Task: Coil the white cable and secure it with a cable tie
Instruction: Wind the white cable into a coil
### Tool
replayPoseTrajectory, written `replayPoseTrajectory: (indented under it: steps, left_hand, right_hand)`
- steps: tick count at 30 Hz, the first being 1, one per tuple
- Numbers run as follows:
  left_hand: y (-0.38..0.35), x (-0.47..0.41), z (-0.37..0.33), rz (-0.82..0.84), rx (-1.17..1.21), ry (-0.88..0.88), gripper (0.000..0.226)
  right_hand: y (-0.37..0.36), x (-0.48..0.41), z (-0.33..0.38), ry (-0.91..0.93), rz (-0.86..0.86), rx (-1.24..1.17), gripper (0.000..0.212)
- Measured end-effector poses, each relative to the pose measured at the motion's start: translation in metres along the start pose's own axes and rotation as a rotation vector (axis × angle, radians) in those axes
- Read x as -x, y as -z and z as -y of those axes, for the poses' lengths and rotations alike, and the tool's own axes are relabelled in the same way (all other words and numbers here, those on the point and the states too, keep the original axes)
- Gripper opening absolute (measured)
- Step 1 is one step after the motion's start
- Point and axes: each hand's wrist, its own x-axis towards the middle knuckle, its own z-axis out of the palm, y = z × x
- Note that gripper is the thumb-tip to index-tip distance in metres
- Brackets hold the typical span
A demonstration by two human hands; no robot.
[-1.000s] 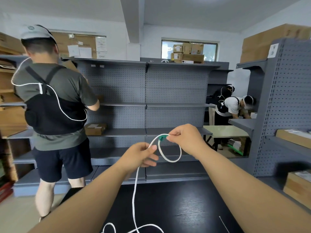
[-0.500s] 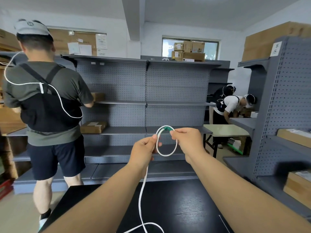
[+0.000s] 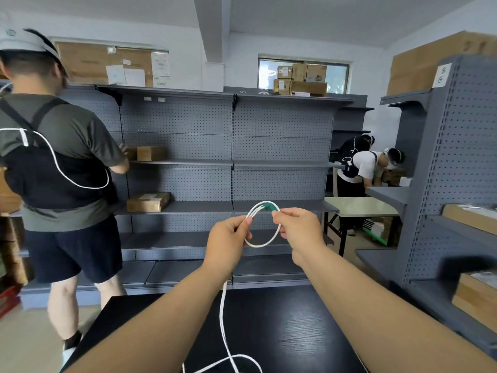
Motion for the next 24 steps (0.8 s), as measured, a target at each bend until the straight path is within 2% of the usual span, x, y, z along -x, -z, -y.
replayPoseTrajectory:
  steps: [6,12,15,18,24]
  left_hand:
    - [0.006,-0.007,0.004,0.003,-0.100,-0.014,0.021]
    - [0.005,-0.010,0.003,0.082,-0.073,0.046,0.022]
    - [0.006,-0.011,-0.003,0.083,0.039,0.050,0.022]
    - [0.005,-0.016,-0.008,0.096,0.077,-0.008,0.025]
    - [0.004,-0.017,-0.009,0.067,-0.085,-0.129,0.022]
  right_hand:
    - [0.003,-0.003,0.004,-0.023,0.080,0.014,0.005]
    - [0.001,-0.002,0.002,-0.024,0.026,-0.050,0.002]
    - [0.001,0.000,0.001,-0.008,0.033,-0.029,0.007]
    - [0.000,0.001,0.001,0.003,0.050,-0.006,0.005]
    - [-0.002,0.003,-0.003,-0.004,0.071,-0.053,0.002]
